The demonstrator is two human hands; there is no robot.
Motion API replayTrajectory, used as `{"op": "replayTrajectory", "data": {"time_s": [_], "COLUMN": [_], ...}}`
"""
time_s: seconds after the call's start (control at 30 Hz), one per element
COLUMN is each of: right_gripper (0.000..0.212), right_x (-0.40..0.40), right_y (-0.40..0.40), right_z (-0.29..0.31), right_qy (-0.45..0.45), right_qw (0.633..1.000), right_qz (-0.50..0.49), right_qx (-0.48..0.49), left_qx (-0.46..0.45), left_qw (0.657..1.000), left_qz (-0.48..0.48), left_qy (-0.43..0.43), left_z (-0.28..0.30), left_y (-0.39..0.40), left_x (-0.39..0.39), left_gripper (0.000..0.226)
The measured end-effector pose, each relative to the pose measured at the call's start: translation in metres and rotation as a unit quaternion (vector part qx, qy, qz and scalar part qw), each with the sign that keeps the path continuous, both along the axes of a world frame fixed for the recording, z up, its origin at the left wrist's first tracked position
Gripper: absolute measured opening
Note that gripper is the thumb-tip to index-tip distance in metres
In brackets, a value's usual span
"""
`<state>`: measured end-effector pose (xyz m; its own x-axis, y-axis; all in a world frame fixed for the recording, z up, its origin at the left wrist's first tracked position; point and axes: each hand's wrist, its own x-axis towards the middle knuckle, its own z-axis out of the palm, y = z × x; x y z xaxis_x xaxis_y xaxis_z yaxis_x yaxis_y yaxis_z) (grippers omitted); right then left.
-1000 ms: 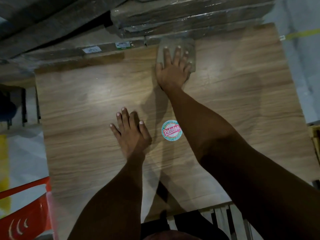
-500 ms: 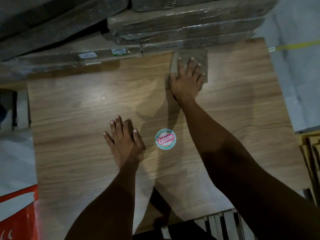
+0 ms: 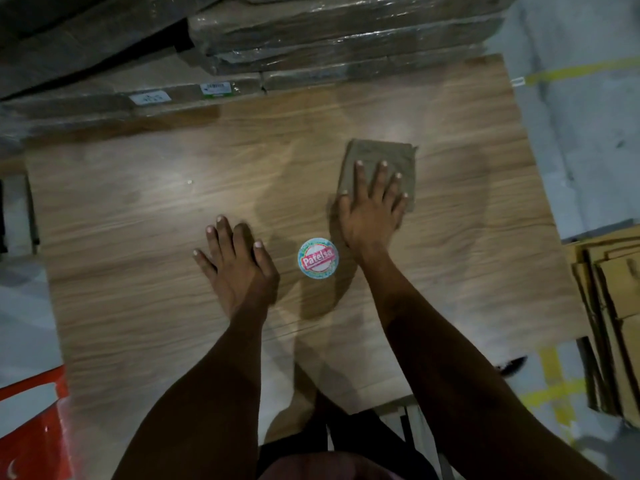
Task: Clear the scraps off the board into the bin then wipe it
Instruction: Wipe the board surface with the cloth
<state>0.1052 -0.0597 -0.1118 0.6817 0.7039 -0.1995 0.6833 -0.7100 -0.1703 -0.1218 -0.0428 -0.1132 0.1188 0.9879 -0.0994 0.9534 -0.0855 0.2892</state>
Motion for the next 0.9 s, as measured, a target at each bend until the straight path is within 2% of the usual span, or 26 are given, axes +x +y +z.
{"op": "replayTrajectory", "data": {"time_s": [0.17, 0.27, 0.33, 0.4, 0.5, 0.57, 0.7, 0.77, 0.8, 0.9], "right_gripper": [0.072, 0.067, 0.067, 0.068, 0.068, 0.069, 0.068, 0.066, 0.066, 0.065], "right_x": [-0.061, -0.069, -0.052, -0.031, -0.025, -0.042, -0.081, -0.081, -0.075, -0.061], "right_y": [-0.048, -0.074, -0.090, -0.109, -0.132, -0.140, -0.168, -0.189, -0.198, -0.225], "right_z": [-0.003, -0.001, -0.002, -0.004, -0.002, 0.001, -0.001, -0.002, -0.001, 0.002], "right_qy": [-0.003, 0.007, -0.010, -0.024, -0.017, 0.000, 0.033, 0.039, 0.033, 0.020], "right_qw": [0.983, 0.962, 0.974, 0.995, 1.000, 1.000, 0.979, 0.968, 0.974, 0.997], "right_qz": [0.185, 0.273, 0.225, 0.095, -0.010, 0.006, 0.201, 0.246, 0.221, 0.067], "right_qx": [0.005, 0.021, 0.028, 0.013, -0.012, -0.012, 0.015, 0.025, 0.025, 0.018], "left_qx": [-0.009, -0.002, 0.044, 0.093, 0.120, 0.127, 0.095, 0.078, 0.070, 0.058], "left_qw": [0.999, 0.994, 0.984, 0.971, 0.961, 0.962, 0.978, 0.984, 0.986, 0.990], "left_qz": [-0.030, -0.106, -0.170, -0.221, -0.249, -0.243, -0.187, -0.152, -0.140, -0.110], "left_qy": [0.017, 0.007, -0.012, -0.022, -0.015, -0.010, 0.016, 0.046, 0.056, 0.064], "left_z": [0.007, 0.011, 0.011, 0.006, 0.002, 0.003, 0.006, 0.008, 0.009, 0.003], "left_y": [-0.002, -0.005, -0.009, -0.010, -0.011, -0.017, -0.039, -0.052, -0.058, -0.078], "left_x": [0.001, -0.001, -0.003, -0.006, -0.005, -0.002, 0.018, 0.031, 0.039, 0.056], "left_gripper": [0.048, 0.045, 0.040, 0.035, 0.038, 0.034, 0.033, 0.041, 0.042, 0.041]}}
